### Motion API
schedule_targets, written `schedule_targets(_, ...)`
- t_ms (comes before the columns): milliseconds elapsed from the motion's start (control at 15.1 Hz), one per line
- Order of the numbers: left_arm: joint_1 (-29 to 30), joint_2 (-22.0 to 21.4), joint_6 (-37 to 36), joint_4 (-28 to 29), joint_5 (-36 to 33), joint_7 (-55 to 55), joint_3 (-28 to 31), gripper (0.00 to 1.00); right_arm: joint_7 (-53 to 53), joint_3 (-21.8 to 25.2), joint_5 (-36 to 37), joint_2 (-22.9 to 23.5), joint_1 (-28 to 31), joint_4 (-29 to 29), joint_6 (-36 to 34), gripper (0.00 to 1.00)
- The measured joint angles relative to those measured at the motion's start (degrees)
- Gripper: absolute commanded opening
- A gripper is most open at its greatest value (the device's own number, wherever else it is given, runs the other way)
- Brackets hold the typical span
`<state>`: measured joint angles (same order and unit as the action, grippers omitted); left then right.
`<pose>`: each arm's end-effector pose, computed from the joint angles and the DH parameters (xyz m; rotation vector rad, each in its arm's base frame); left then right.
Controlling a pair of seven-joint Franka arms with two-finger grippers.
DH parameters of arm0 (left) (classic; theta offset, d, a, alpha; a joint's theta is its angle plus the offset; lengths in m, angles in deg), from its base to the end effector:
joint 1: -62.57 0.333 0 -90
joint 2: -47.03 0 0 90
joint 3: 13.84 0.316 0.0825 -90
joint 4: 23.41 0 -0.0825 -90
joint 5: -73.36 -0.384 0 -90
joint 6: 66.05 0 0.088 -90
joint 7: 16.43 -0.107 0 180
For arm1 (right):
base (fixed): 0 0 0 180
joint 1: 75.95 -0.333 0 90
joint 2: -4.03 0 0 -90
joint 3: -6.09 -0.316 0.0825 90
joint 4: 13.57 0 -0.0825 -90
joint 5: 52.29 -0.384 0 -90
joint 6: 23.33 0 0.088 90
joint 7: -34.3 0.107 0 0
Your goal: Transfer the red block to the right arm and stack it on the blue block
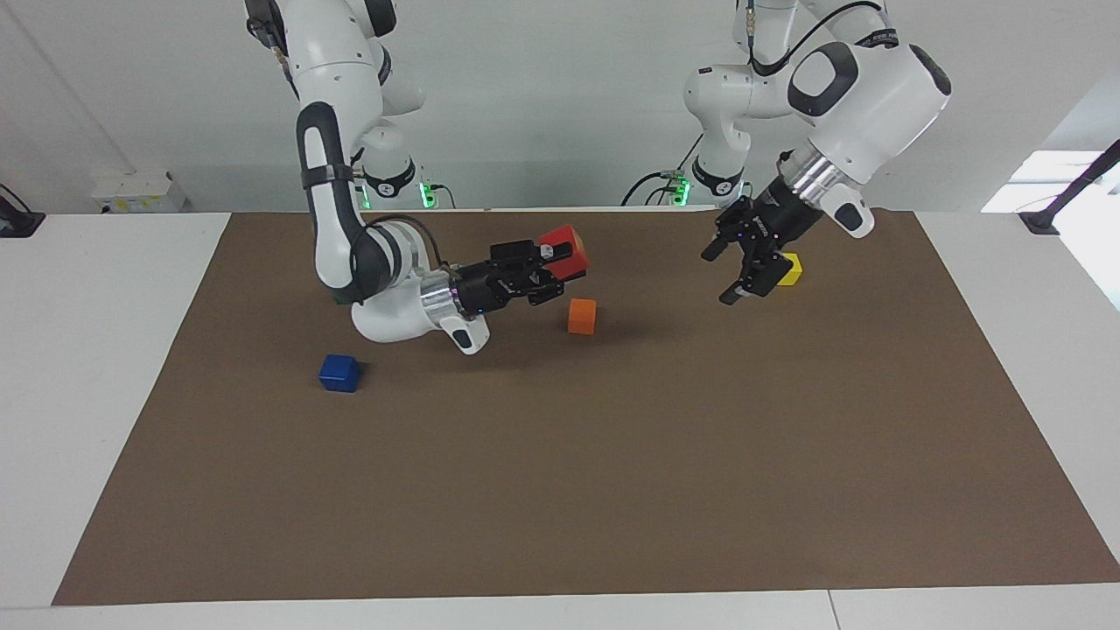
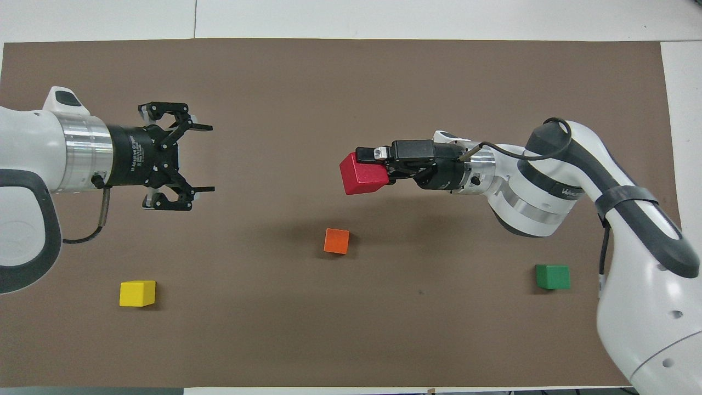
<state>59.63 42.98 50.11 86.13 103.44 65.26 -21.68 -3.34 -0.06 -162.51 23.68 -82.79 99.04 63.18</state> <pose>0.5449 -0.1349 0.5489 2.0111 1.7432 -0.3015 0.5724 0.2343 0.3845 -1.2340 0.0516 0.1105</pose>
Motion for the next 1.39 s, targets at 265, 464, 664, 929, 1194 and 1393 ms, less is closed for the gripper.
schedule_targets(265,7.72,-0.03,-4.06,0.01,-6.68,-17.47,0.15,1.00,2.87,0.23,16.60,-4.67,5.55,-0.04,3.82,0.00)
schedule_targets(464,10.64,0.20,-4.82,0.21,-14.52,-31.34,0.17,1.00,7.43,0.41,29.74,-10.21,8.36,-0.27,7.09,0.00)
schedule_targets(664,10.73,1.14,-5.50,-0.02,-22.15,-41.87,-0.35,1.00,9.97,0.54,44.27,-15.19,11.15,-0.62,8.57,0.00)
schedule_targets(929,10.79,3.21,-15.56,-7.41,-27.46,-62.27,-0.36,1.00,12.66,0.66,64.53,-17.45,12.64,-3.01,11.51,0.00)
schedule_targets(1194,10.74,6.82,-23.15,-16.08,-32.69,-72.94,-0.44,1.00,19.44,0.18,83.47,-17.71,12.30,-6.10,14.04,0.00)
schedule_targets(1393,9.72,8.74,-26.20,-19.30,-33.17,-75.28,-0.71,1.00,25.96,0.05,97.15,-17.48,11.68,-5.88,18.44,0.00)
